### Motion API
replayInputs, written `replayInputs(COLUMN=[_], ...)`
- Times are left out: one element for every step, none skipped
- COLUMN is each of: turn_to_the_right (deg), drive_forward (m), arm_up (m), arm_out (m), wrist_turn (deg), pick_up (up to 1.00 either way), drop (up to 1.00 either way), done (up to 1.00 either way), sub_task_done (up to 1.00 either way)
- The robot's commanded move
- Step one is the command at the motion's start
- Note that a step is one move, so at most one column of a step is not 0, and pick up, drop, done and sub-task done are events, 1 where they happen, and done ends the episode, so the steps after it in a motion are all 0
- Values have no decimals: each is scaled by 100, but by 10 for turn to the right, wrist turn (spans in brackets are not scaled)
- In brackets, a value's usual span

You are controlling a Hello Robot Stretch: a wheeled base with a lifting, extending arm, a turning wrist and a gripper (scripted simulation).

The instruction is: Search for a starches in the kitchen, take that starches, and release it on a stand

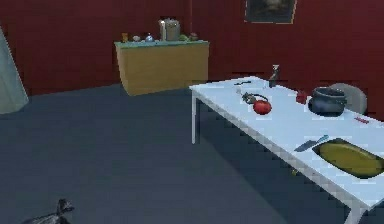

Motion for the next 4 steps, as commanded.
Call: replayInputs(turn_to_the_right=[-30, 0, -120, 0], drive_forward=[0, 65, 0, 100], arm_up=[0, 0, 0, 0], arm_out=[0, 0, 0, 0], wrist_turn=[0, 0, 0, 0], pick_up=[0, 0, 0, 0], drop=[0, 0, 0, 0], done=[0, 0, 0, 0], sub_task_done=[0, 0, 0, 0])
